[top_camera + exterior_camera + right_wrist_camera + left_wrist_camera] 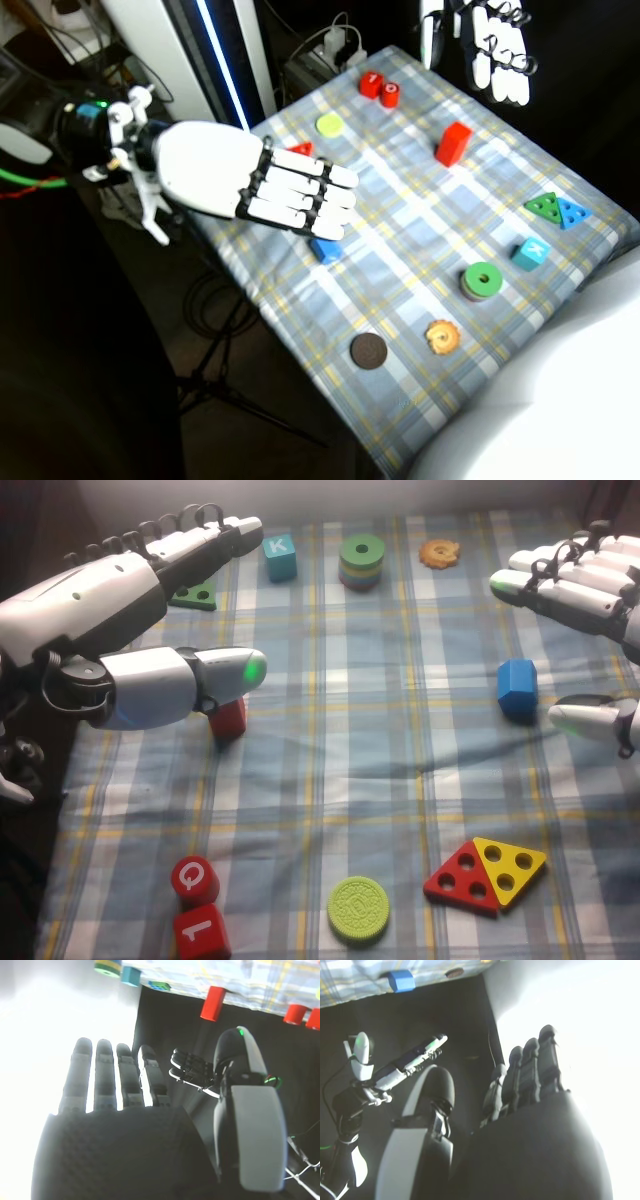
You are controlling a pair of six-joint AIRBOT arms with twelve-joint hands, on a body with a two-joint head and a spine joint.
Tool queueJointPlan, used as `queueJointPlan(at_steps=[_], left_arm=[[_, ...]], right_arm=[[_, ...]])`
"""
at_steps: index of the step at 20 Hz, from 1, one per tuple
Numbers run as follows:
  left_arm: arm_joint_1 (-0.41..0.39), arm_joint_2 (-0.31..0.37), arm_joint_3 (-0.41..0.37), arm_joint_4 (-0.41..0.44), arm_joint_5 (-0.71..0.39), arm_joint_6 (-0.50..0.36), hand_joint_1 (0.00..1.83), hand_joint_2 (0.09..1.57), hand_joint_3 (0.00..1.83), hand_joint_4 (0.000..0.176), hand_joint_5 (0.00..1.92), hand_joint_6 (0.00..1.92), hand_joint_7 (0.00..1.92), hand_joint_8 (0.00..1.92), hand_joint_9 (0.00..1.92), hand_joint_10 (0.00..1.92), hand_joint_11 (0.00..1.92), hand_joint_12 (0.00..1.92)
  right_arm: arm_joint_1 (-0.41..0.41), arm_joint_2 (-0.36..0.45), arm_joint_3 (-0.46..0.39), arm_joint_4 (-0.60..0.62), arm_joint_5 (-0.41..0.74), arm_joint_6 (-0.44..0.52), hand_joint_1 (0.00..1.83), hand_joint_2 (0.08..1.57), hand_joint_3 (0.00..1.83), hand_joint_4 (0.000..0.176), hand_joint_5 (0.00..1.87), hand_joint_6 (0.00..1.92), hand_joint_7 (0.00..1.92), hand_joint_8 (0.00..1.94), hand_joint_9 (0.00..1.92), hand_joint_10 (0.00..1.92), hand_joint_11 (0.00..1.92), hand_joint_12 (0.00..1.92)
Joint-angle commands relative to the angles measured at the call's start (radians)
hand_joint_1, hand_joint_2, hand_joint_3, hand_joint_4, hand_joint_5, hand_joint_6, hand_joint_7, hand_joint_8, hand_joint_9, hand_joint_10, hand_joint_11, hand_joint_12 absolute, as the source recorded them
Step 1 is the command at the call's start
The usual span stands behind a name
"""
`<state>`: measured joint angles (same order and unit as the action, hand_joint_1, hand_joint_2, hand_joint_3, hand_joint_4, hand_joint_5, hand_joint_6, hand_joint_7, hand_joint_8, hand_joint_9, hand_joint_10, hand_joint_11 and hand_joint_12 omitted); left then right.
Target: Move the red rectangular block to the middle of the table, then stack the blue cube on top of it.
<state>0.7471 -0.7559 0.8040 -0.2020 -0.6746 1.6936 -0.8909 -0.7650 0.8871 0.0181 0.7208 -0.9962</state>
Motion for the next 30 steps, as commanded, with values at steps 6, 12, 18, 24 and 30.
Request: queueJointPlan(at_steps=[6, 12, 18, 24, 30], left_arm=[[-0.002, -0.005, 0.011, -0.005, -0.119, -0.003, 0.67, 1.13, 0.00, 0.047, 0.00, 0.00, 0.00, 0.00, 0.00, 0.00, 0.00, 0.00], [0.019, -0.018, 0.031, -0.170, -0.058, 0.174, 0.82, 1.00, 0.00, 0.000, 0.01, 0.01, 0.00, 0.00, 0.00, 0.00, 0.00, 0.00], [0.019, -0.101, 0.129, -0.272, 0.020, 0.175, 0.82, 1.04, 0.00, 0.000, 0.22, 0.01, 0.25, 0.01, 0.21, 0.00, 0.00, 0.47], [0.023, -0.150, 0.180, -0.323, 0.048, 0.175, 0.89, 1.08, 0.00, 0.000, 0.40, 0.01, 0.48, 0.01, 0.41, 0.05, 0.00, 1.15], [0.035, -0.178, 0.205, -0.354, 0.070, 0.179, 0.93, 1.06, 0.00, 0.000, 0.48, 0.01, 0.61, 0.02, 0.51, 0.11, 0.00, 1.47]], right_arm=[[0.001, -0.007, 0.004, 0.009, 0.133, 0.005, 0.44, 1.26, 0.00, 0.000, 0.00, 0.00, 0.00, 0.00, 0.02, 0.00, 0.00, 0.00], [-0.006, -0.005, 0.005, 0.025, 0.171, 0.016, 0.31, 1.28, 0.01, 0.000, 0.00, 0.00, 0.00, 0.00, 0.00, 0.00, 0.03, 0.02], [-0.016, -0.006, 0.005, 0.034, 0.191, 0.027, 0.28, 1.30, 0.00, 0.008, 0.00, 0.00, 0.00, 0.00, 0.00, 0.00, 0.01, 0.01], [-0.023, -0.006, 0.008, 0.035, 0.200, 0.046, 0.28, 1.30, 0.00, 0.005, 0.00, 0.00, 0.00, 0.00, 0.00, 0.00, 0.00, 0.01], [-0.029, -0.006, 0.010, 0.035, 0.209, 0.066, 0.30, 1.30, 0.00, 0.010, 0.00, 0.00, 0.00, 0.00, 0.00, 0.00, 0.00, 0.00]])
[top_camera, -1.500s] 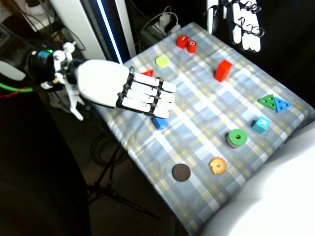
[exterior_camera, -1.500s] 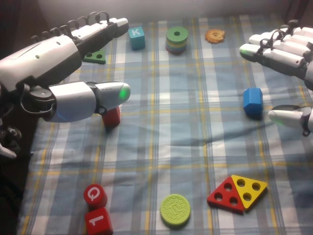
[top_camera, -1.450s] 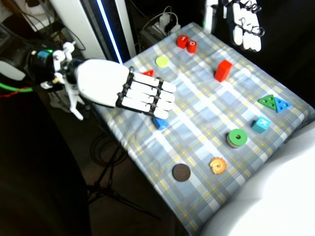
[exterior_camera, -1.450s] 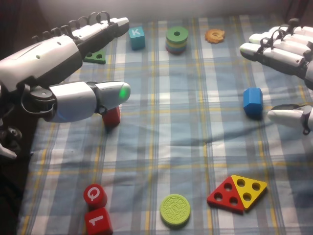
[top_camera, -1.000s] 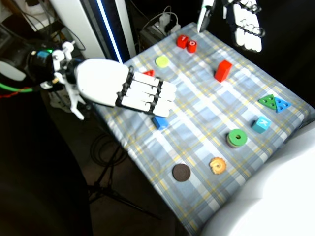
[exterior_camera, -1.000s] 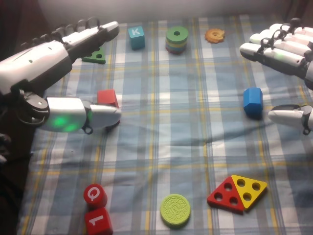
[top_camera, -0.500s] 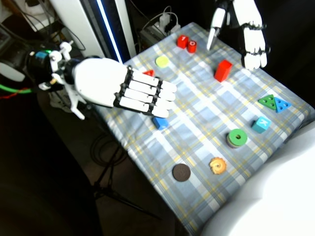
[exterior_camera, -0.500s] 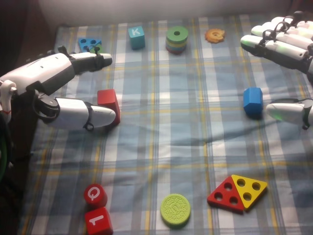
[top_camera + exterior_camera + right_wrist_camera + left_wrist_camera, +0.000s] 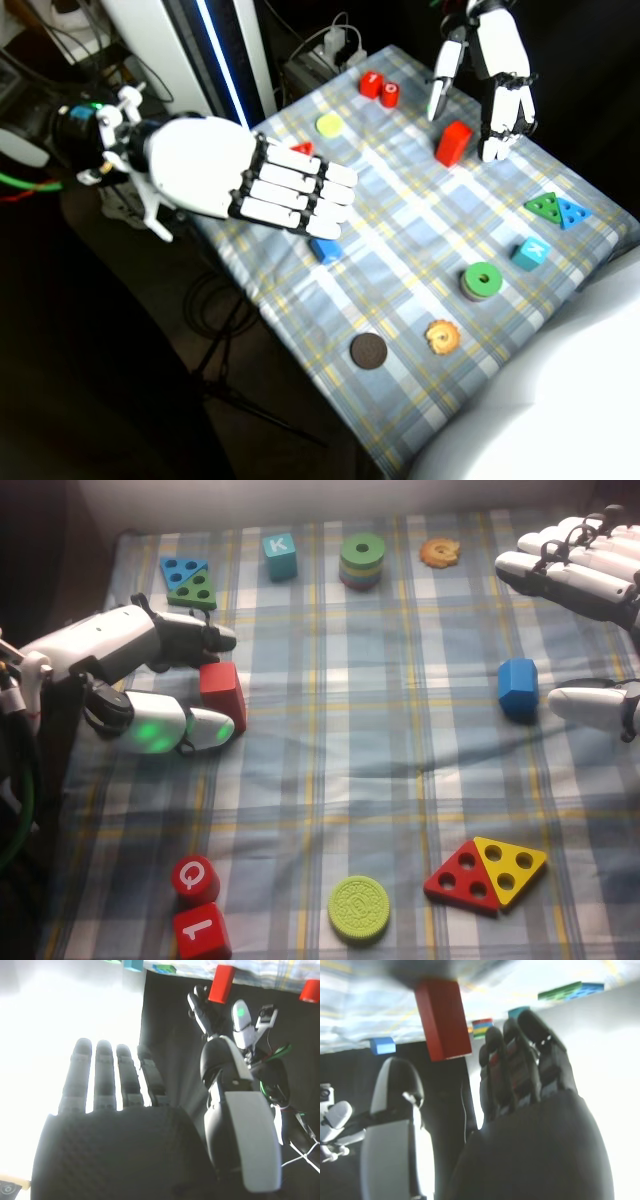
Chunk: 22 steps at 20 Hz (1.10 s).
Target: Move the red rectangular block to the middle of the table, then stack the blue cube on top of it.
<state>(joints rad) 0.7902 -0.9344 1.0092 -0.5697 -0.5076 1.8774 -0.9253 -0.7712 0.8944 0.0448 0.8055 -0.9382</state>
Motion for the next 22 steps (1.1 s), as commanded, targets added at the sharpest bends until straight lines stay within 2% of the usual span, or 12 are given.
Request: queueJointPlan(at_steps=[1, 2, 3, 4, 5, 8, 9, 13, 14, 18, 20, 22], left_arm=[[-0.007, -0.009, 0.007, 0.012, -0.088, -0.005, 0.95, 1.06, 0.00, 0.000, 0.51, 0.01, 0.64, 0.01, 0.45, 0.31, 0.00, 1.56], [-0.007, -0.018, 0.016, 0.009, -0.078, -0.005, 0.99, 1.06, 0.00, 0.000, 0.57, 0.01, 0.71, 0.04, 0.34, 0.85, 0.00, 1.73], [-0.008, -0.029, 0.026, 0.004, -0.067, -0.005, 1.01, 1.06, 0.00, 0.000, 0.61, 0.02, 0.76, 0.09, 0.27, 1.20, 0.00, 1.84], [-0.008, -0.034, 0.029, 0.001, -0.065, -0.005, 1.05, 1.07, 0.00, 0.000, 0.72, 0.02, 0.80, 0.31, 0.34, 1.33, 0.03, 1.90], [-0.011, -0.036, 0.026, 0.007, -0.071, -0.005, 1.19, 1.16, 0.00, 0.000, 0.79, 0.83, 0.88, 1.12, 0.50, 1.41, 0.27, 1.90], [-0.036, -0.021, -0.007, 0.055, -0.111, -0.005, 1.18, 1.28, 0.00, 0.000, 0.67, 1.16, 0.72, 1.69, 0.85, 1.84, 0.93, 1.92], [-0.044, -0.007, -0.029, 0.081, -0.139, -0.005, 1.17, 1.28, 0.00, 0.000, 0.66, 1.38, 0.69, 1.56, 0.89, 1.91, 1.02, 1.92], [-0.094, 0.011, -0.077, 0.187, -0.194, -0.005, 1.17, 1.29, 0.00, 0.000, 0.65, 1.44, 0.68, 1.54, 0.86, 1.92, 0.98, 1.92], [-0.115, -0.004, -0.069, 0.203, -0.188, -0.005, 1.18, 1.29, 0.00, 0.000, 0.65, 1.23, 0.70, 1.68, 0.78, 1.90, 0.85, 1.92], [-0.194, -0.092, 0.008, 0.223, -0.097, -0.005, 1.19, 1.29, 0.00, 0.000, 0.67, 1.14, 0.70, 1.74, 0.87, 1.92, 0.98, 1.92], [-0.234, -0.146, 0.067, 0.214, -0.024, -0.005, 1.21, 1.25, 0.00, 0.000, 0.73, 1.12, 0.78, 1.60, 0.83, 1.79, 0.86, 1.92], [-0.269, -0.199, 0.124, 0.199, 0.039, -0.005, 1.22, 1.22, 0.00, 0.000, 0.74, 1.14, 0.84, 1.49, 0.81, 1.66, 0.75, 1.92]], right_arm=[[0.004, 0.000, 0.003, 0.008, 0.126, 0.010, 0.30, 1.30, 0.00, 0.005, 0.00, 0.00, 0.00, 0.00, 0.00, 0.00, 0.00, 0.00], [0.003, 0.000, 0.004, 0.009, 0.128, 0.014, 0.31, 1.30, 0.00, 0.017, 0.00, 0.00, 0.00, 0.00, 0.00, 0.00, 0.00, 0.00], [0.001, 0.000, 0.005, 0.010, 0.131, 0.019, 0.31, 1.30, 0.00, 0.033, 0.00, 0.00, 0.00, 0.00, 0.00, 0.00, 0.00, 0.00], [0.000, 0.000, 0.006, 0.011, 0.132, 0.020, 0.31, 1.30, 0.00, 0.030, 0.00, 0.00, 0.00, 0.00, 0.00, 0.00, 0.00, 0.00], [-0.001, 0.000, 0.006, 0.012, 0.132, 0.021, 0.32, 1.30, 0.00, 0.025, 0.00, 0.00, 0.00, 0.00, 0.00, 0.00, 0.00, 0.00], [-0.006, 0.000, 0.006, 0.014, 0.134, 0.025, 0.30, 1.30, 0.00, 0.023, 0.00, 0.00, 0.00, 0.00, 0.00, 0.00, 0.00, 0.00], [-0.006, 0.000, 0.006, 0.014, 0.134, 0.025, 0.29, 1.30, 0.00, 0.015, 0.00, 0.00, 0.00, 0.00, 0.00, 0.00, 0.00, 0.00], [-0.006, 0.000, 0.006, 0.014, 0.138, 0.027, 0.31, 1.30, 0.00, 0.010, 0.00, 0.00, 0.00, 0.00, 0.00, 0.00, 0.00, 0.00], [-0.006, 0.000, 0.006, 0.014, 0.139, 0.028, 0.30, 1.30, 0.00, 0.019, 0.00, 0.00, 0.00, 0.00, 0.00, 0.00, 0.00, 0.00], [-0.010, 0.000, 0.005, 0.014, 0.146, 0.033, 0.31, 1.31, 0.00, 0.021, 0.00, 0.00, 0.00, 0.00, 0.00, 0.00, 0.00, 0.00], [-0.010, 0.000, 0.005, 0.014, 0.147, 0.036, 0.29, 1.31, 0.00, 0.034, 0.00, 0.00, 0.00, 0.00, 0.00, 0.00, 0.00, 0.00], [-0.011, 0.000, 0.006, 0.014, 0.151, 0.039, 0.32, 1.31, 0.00, 0.026, 0.00, 0.00, 0.00, 0.00, 0.00, 0.00, 0.01, 0.00]])
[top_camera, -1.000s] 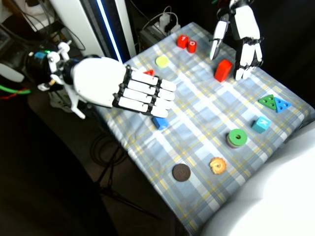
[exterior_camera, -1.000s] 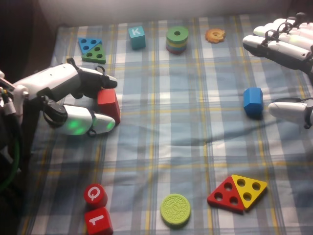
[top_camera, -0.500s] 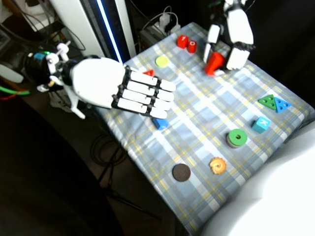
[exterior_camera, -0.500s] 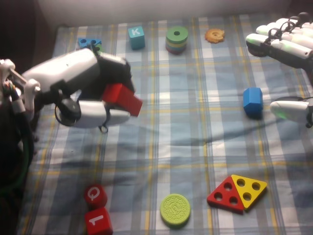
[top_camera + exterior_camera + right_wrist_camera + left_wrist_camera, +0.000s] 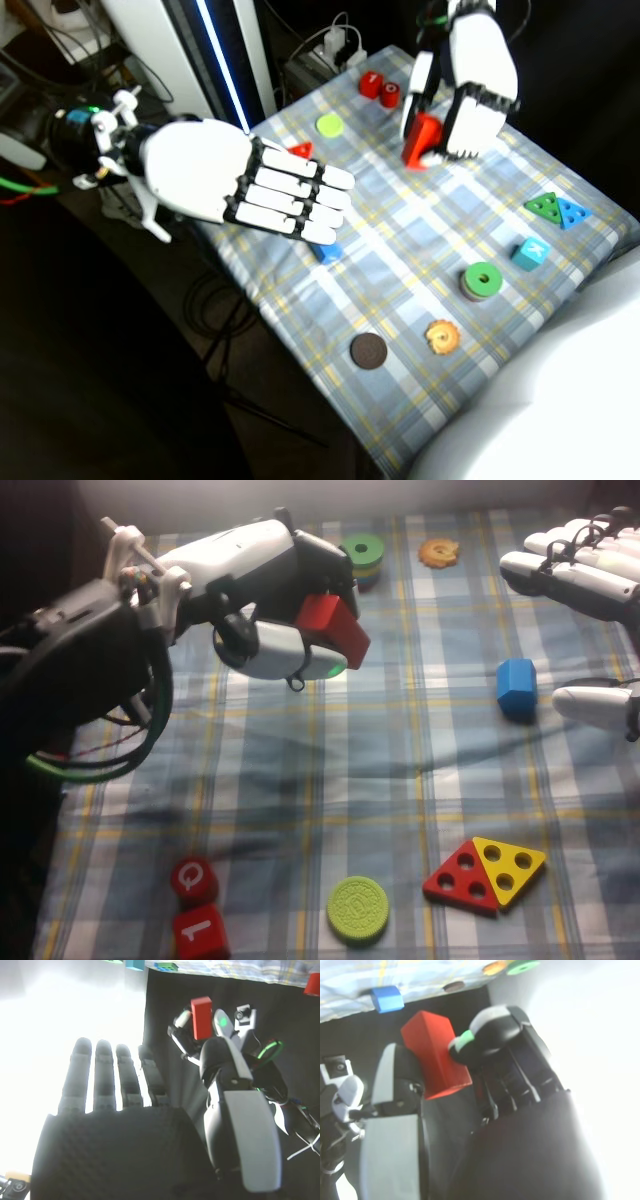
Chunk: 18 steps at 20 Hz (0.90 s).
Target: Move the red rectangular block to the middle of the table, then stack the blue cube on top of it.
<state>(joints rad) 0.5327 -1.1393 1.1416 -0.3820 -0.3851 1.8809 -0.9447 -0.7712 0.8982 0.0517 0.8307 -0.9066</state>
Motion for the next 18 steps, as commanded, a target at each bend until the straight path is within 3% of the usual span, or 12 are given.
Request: queueJointPlan(at_steps=[1, 4, 7, 8, 9, 11, 12, 14, 15, 16, 17, 18], left_arm=[[-0.020, -0.016, 0.014, 0.005, -0.060, -0.008, 1.22, 1.22, 0.00, 0.000, 0.75, 1.15, 0.83, 1.50, 0.79, 1.64, 0.74, 1.92], [-0.024, -0.074, 0.078, -0.029, -0.008, -0.008, 1.21, 1.23, 0.00, 0.000, 0.77, 1.12, 0.80, 1.53, 0.80, 1.59, 0.79, 1.87], [-0.024, -0.112, 0.116, -0.044, 0.037, 0.001, 1.19, 1.20, 0.00, 0.000, 0.79, 1.18, 0.85, 1.35, 0.73, 1.38, 0.53, 1.80], [-0.025, -0.123, 0.120, -0.073, 0.052, 0.052, 1.18, 1.21, 0.00, 0.000, 0.78, 1.20, 0.82, 1.38, 0.68, 1.41, 0.39, 1.89], [-0.028, -0.134, 0.118, -0.118, 0.065, 0.141, 1.16, 1.22, 0.00, 0.000, 0.76, 1.25, 0.80, 1.38, 0.64, 1.38, 0.31, 1.90], [-0.029, -0.154, 0.107, -0.213, 0.079, 0.320, 1.34, 1.20, 0.00, 0.000, 0.82, 1.10, 0.83, 1.31, 0.68, 1.56, 0.43, 1.92], [-0.027, -0.157, 0.104, -0.227, 0.079, 0.352, 1.20, 1.21, 0.00, 0.000, 0.80, 1.18, 0.81, 1.36, 0.56, 1.43, 0.29, 1.92], [-0.023, -0.161, 0.101, -0.228, 0.079, 0.357, 1.14, 1.28, 0.00, 0.000, 0.64, 1.33, 0.74, 1.56, 0.40, 1.70, 0.24, 1.92], [-0.023, -0.161, 0.101, -0.228, 0.079, 0.357, 0.95, 1.18, 0.00, 0.000, 0.51, 0.95, 0.54, 1.38, 0.32, 1.75, 0.27, 1.92], [-0.021, -0.161, 0.100, -0.228, 0.079, 0.357, 0.96, 1.04, 0.00, 0.000, 0.58, 0.62, 0.50, 1.18, 0.30, 1.71, 0.33, 1.92], [-0.020, -0.161, 0.096, -0.225, 0.078, 0.357, 0.99, 1.01, 0.00, 0.000, 0.57, 0.41, 0.42, 1.05, 0.17, 1.66, 0.19, 1.92], [-0.018, -0.160, 0.090, -0.217, 0.074, 0.357, 0.98, 1.00, 0.00, 0.025, 0.47, 0.27, 0.28, 0.74, 0.03, 1.29, 0.04, 1.92]], right_arm=[[0.008, -0.001, 0.002, 0.007, 0.127, 0.008, 0.32, 1.31, 0.00, 0.026, 0.00, 0.00, 0.00, 0.00, 0.00, 0.00, 0.01, 0.00], [0.007, -0.003, 0.002, 0.007, 0.128, 0.009, 0.33, 1.30, 0.00, 0.021, 0.00, 0.00, 0.00, 0.00, 0.00, 0.00, 0.03, 0.02], [0.006, -0.004, 0.002, 0.006, 0.128, 0.010, 0.34, 1.30, 0.00, 0.014, 0.00, 0.00, 0.00, 0.00, 0.00, 0.00, 0.00, 0.12], [0.005, -0.004, 0.002, 0.006, 0.128, 0.011, 0.35, 1.29, 0.00, 0.000, 0.00, 0.00, 0.00, 0.00, 0.00, 0.00, 0.00, 0.29], [0.004, -0.004, 0.003, 0.006, 0.128, 0.013, 0.34, 1.29, 0.00, 0.004, 0.00, 0.00, 0.00, 0.00, 0.00, 0.00, 0.00, 0.32], [0.002, -0.006, 0.004, 0.006, 0.128, 0.018, 0.34, 1.30, 0.00, 0.006, 0.00, 0.00, 0.00, 0.00, 0.00, 0.00, 0.00, 0.27], [0.002, -0.007, 0.005, 0.006, 0.128, 0.020, 0.35, 1.30, 0.00, 0.001, 0.00, 0.00, 0.00, 0.00, 0.00, 0.00, 0.00, 0.31], [0.001, -0.008, 0.005, 0.006, 0.128, 0.023, 0.33, 1.29, 0.00, 0.008, 0.00, 0.00, 0.00, 0.00, 0.00, 0.00, 0.00, 0.32], [0.001, -0.008, 0.005, 0.006, 0.128, 0.023, 0.34, 1.29, 0.00, 0.016, 0.00, 0.00, 0.00, 0.00, 0.00, 0.00, 0.00, 0.32], [0.001, -0.008, 0.005, 0.006, 0.128, 0.023, 0.36, 1.29, 0.00, 0.013, 0.00, 0.00, 0.00, 0.00, 0.00, 0.00, 0.00, 0.33], [0.001, -0.008, 0.005, 0.006, 0.129, 0.024, 0.38, 1.29, 0.00, 0.014, 0.00, 0.00, 0.00, 0.00, 0.00, 0.00, 0.00, 0.32], [0.000, -0.008, 0.005, 0.006, 0.129, 0.024, 0.38, 1.29, 0.00, 0.016, 0.00, 0.00, 0.00, 0.00, 0.00, 0.00, 0.00, 0.25]])
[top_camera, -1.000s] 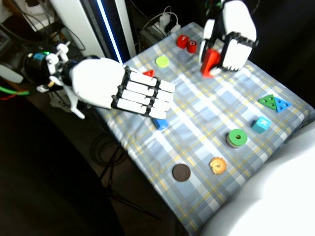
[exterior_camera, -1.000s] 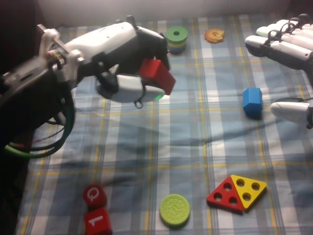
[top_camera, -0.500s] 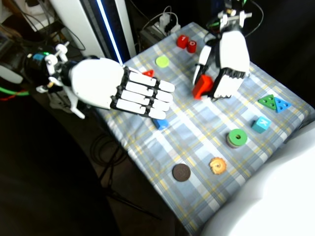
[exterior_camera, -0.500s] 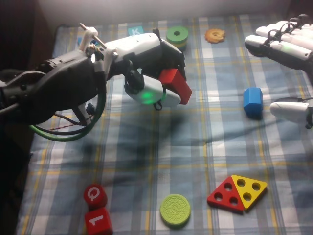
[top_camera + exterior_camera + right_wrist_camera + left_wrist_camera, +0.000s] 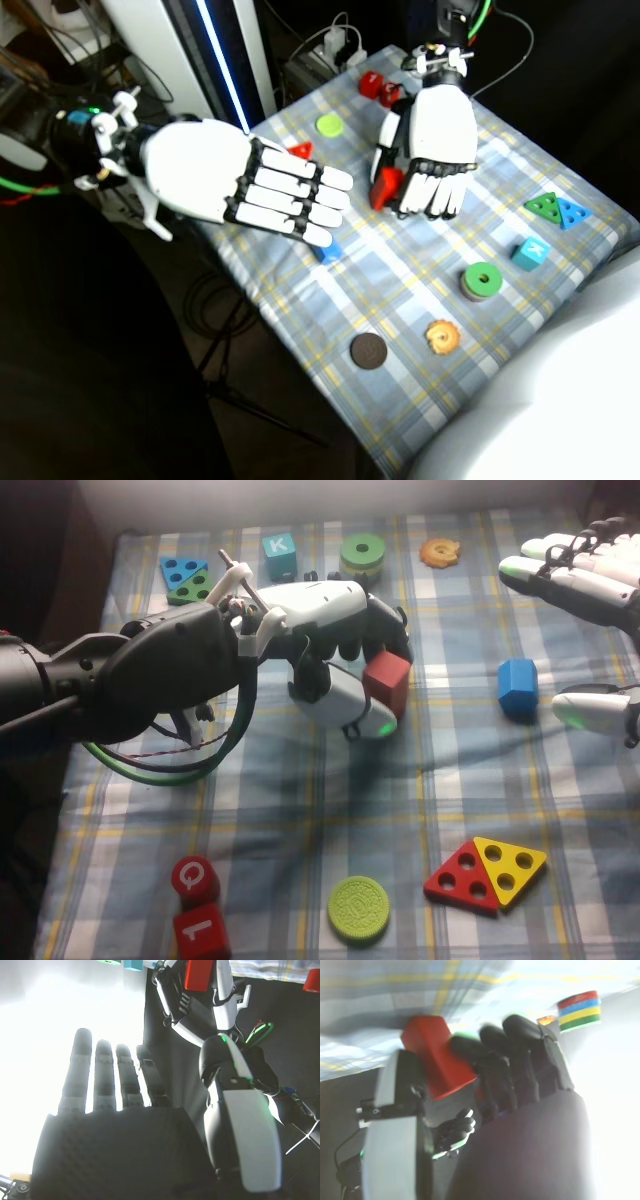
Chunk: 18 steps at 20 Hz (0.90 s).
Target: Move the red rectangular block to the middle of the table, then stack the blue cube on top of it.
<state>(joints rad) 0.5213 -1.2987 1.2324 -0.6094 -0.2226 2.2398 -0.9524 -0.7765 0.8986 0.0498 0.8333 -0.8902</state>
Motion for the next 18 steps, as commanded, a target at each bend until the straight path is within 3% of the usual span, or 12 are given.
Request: queueJointPlan(at_steps=[1, 2, 3, 4, 5, 8, 9, 10, 12, 13, 16, 18], left_arm=[[-0.005, 0.002, -0.009, 0.021, -0.093, -0.002, 0.97, 0.99, 0.00, 0.059, 0.42, 0.20, 0.26, 0.48, 0.01, 1.01, 0.01, 1.87], [-0.003, 0.004, -0.017, 0.029, -0.096, -0.002, 0.98, 0.95, 0.00, 0.080, 0.38, 0.12, 0.23, 0.24, 0.00, 0.71, 0.00, 1.69], [-0.002, 0.008, -0.025, 0.037, -0.100, -0.002, 0.92, 0.98, 0.00, 0.105, 0.29, 0.04, 0.15, 0.06, 0.00, 0.18, 0.00, 0.34], [-0.001, 0.012, -0.034, 0.045, -0.105, -0.002, 0.88, 0.99, 0.00, 0.146, 0.20, 0.01, 0.03, 0.01, 0.00, 0.03, 0.00, 0.07], [0.002, 0.022, -0.050, 0.055, -0.121, -0.002, 0.88, 0.99, 0.00, 0.168, 0.14, 0.00, 0.01, 0.00, 0.00, 0.01, 0.00, 0.01], [0.009, 0.064, -0.107, 0.084, -0.183, -0.002, 0.84, 0.94, 0.00, 0.176, 0.00, 0.00, 0.00, 0.00, 0.00, 0.00, 0.00, 0.00], [0.010, 0.086, -0.133, 0.105, -0.211, -0.012, 0.80, 0.96, 0.00, 0.167, 0.01, 0.00, 0.00, 0.00, 0.00, 0.00, 0.00, 0.00], [0.015, 0.117, -0.168, 0.136, -0.250, -0.038, 0.80, 0.99, 0.01, 0.107, 0.00, 0.00, 0.00, 0.00, 0.00, 0.00, 0.00, 0.00], [0.028, 0.180, -0.220, 0.211, -0.324, -0.132, 0.74, 1.01, 0.02, 0.089, 0.00, 0.00, 0.00, 0.00, 0.00, 0.00, 0.00, 0.00], [0.038, 0.215, -0.245, 0.243, -0.369, -0.193, 0.48, 1.15, 0.03, 0.087, 0.00, 0.00, 0.00, 0.00, 0.00, 0.00, 0.00, 0.00], [0.092, 0.327, -0.326, 0.316, -0.527, -0.341, 0.39, 1.36, 0.03, 0.000, 0.00, 0.00, 0.00, 0.00, 0.00, 0.00, 0.00, 0.00], [0.128, 0.370, -0.360, 0.321, -0.615, -0.384, 0.47, 1.38, 0.01, 0.000, 0.00, 0.00, 0.00, 0.00, 0.00, 0.00, 0.00, 0.00]], right_arm=[[0.007, -0.002, 0.005, 0.008, 0.128, 0.010, 0.37, 1.29, 0.00, 0.020, 0.00, 0.00, 0.00, 0.00, 0.00, 0.00, 0.00, 0.23], [0.006, -0.003, 0.005, 0.008, 0.130, 0.011, 0.37, 1.29, 0.00, 0.020, 0.00, 0.00, 0.00, 0.00, 0.00, 0.00, 0.00, 0.23], [0.005, -0.003, 0.006, 0.008, 0.131, 0.014, 0.37, 1.29, 0.00, 0.027, 0.00, 0.00, 0.00, 0.00, 0.00, 0.00, 0.00, 0.23], [0.004, -0.003, 0.006, 0.008, 0.132, 0.015, 0.38, 1.29, 0.00, 0.028, 0.00, 0.00, 0.00, 0.00, 0.00, 0.00, 0.00, 0.16], [0.004, -0.003, 0.007, 0.008, 0.132, 0.016, 0.38, 1.29, 0.00, 0.024, 0.00, 0.00, 0.00, 0.00, 0.00, 0.00, 0.00, 0.09], [0.003, -0.003, 0.007, 0.008, 0.132, 0.017, 0.44, 1.24, 0.00, 0.034, 0.00, 0.00, 0.00, 0.00, 0.00, 0.00, 0.00, 0.03], [0.002, -0.003, 0.008, 0.009, 0.131, 0.018, 0.45, 1.23, 0.00, 0.039, 0.00, 0.00, 0.00, 0.00, 0.00, 0.00, 0.00, 0.01], [0.000, -0.006, 0.012, 0.010, 0.130, 0.021, 0.50, 1.20, 0.00, 0.032, 0.00, 0.00, 0.00, 0.00, 0.00, 0.00, 0.00, 0.00], [-0.010, -0.020, 0.031, 0.019, 0.123, 0.038, 0.48, 1.20, 0.00, 0.020, 0.00, 0.00, 0.00, 0.00, 0.00, 0.00, 0.03, 0.01], [-0.011, -0.031, 0.043, 0.026, 0.118, 0.049, 0.50, 1.18, 0.02, 0.015, 0.00, 0.00, 0.01, 0.04, 0.04, 0.03, 0.00, 0.39], [-0.014, -0.074, 0.079, 0.066, 0.095, 0.050, 0.59, 1.16, 0.00, 0.000, 0.12, 0.04, 0.21, 0.05, 0.18, 0.13, 0.00, 1.14], [-0.022, -0.108, 0.104, 0.102, 0.088, 0.050, 0.60, 1.15, 0.00, 0.000, 0.21, 0.03, 0.35, 0.04, 0.12, 0.59, 0.00, 1.34]])
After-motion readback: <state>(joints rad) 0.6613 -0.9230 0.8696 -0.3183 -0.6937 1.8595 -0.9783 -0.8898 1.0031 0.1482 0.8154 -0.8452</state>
